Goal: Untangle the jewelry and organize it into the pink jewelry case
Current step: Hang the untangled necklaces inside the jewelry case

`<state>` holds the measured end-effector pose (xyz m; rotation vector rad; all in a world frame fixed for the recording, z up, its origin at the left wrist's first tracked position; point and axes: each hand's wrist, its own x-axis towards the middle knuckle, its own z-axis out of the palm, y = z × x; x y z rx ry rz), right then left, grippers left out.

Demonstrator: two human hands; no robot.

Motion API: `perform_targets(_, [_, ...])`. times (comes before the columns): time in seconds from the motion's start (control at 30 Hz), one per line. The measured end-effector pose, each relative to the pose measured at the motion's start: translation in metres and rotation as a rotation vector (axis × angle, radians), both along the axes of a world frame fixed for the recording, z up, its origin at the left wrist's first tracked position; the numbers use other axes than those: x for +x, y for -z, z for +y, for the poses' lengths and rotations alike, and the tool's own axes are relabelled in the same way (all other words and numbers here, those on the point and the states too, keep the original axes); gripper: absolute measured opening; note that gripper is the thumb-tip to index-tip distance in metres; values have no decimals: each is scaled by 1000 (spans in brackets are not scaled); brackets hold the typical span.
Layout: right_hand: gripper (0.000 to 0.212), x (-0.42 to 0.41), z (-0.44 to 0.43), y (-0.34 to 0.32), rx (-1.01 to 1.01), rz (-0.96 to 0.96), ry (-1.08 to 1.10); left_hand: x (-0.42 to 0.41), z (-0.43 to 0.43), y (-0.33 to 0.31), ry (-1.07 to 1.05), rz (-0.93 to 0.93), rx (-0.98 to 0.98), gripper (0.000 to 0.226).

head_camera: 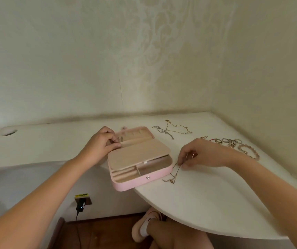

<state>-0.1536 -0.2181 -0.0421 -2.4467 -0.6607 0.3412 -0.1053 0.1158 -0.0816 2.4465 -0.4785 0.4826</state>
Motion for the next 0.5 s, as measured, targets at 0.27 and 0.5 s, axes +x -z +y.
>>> perform_targets(0.27, [9,-23,3,12,-16,-51,38,2,-15,-24,-119,288,211,9])
perform_targets(0.5, [11,-31,-17,7,-90,-64,92,-7,-54,-30,-391,439,407,39])
